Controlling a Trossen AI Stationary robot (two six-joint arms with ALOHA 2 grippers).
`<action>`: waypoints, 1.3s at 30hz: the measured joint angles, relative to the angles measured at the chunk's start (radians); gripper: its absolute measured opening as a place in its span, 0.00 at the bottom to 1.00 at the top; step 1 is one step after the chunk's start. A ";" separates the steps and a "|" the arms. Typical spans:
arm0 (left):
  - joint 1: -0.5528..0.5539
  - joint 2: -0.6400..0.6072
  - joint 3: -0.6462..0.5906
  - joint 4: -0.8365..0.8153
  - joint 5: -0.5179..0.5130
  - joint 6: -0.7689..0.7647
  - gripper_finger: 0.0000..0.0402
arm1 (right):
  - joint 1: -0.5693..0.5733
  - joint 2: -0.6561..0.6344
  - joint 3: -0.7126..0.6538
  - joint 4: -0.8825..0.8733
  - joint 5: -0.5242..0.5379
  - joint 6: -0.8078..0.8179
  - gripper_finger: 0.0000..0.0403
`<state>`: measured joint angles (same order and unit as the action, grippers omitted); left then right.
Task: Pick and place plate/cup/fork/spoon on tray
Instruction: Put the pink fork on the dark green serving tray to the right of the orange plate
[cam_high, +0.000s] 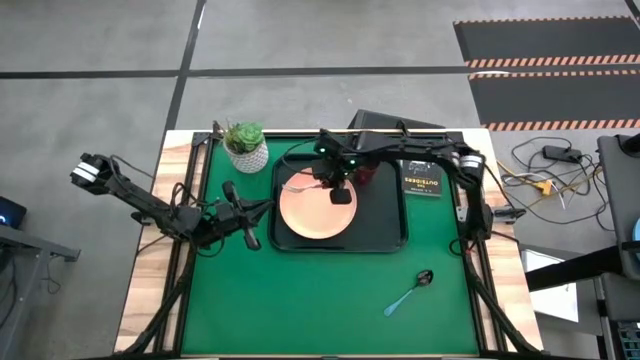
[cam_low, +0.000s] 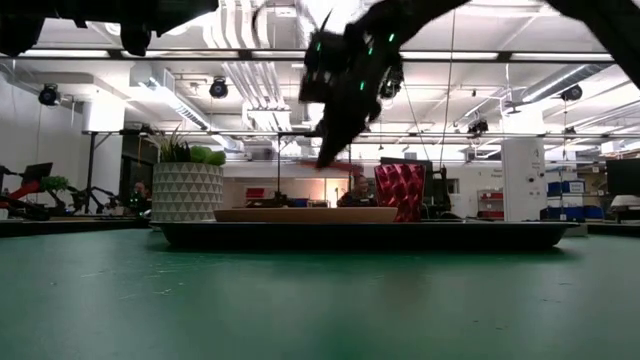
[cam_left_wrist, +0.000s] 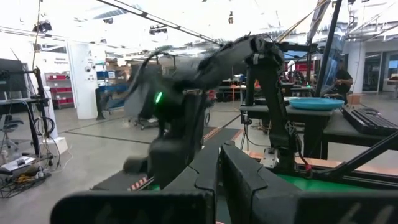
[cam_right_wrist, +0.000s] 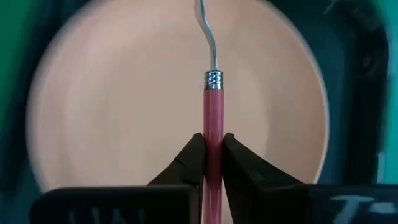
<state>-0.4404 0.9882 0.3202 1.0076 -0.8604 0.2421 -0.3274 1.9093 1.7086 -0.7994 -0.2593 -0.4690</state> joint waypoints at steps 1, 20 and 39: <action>0.000 0.000 0.000 0.000 0.000 0.000 0.00 | 0.008 -0.026 -0.004 -0.007 0.000 0.011 0.07; 0.000 0.003 0.000 0.001 0.000 -0.003 0.00 | 0.276 -0.451 -0.268 -0.150 0.208 0.428 0.07; 0.001 0.004 0.001 0.003 0.000 -0.001 0.00 | 0.326 -0.772 -0.738 -0.291 0.372 1.058 0.07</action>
<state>-0.4396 0.9920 0.3210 1.0107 -0.8600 0.2414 -0.0010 1.1378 0.9704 -1.0905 0.1130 0.5888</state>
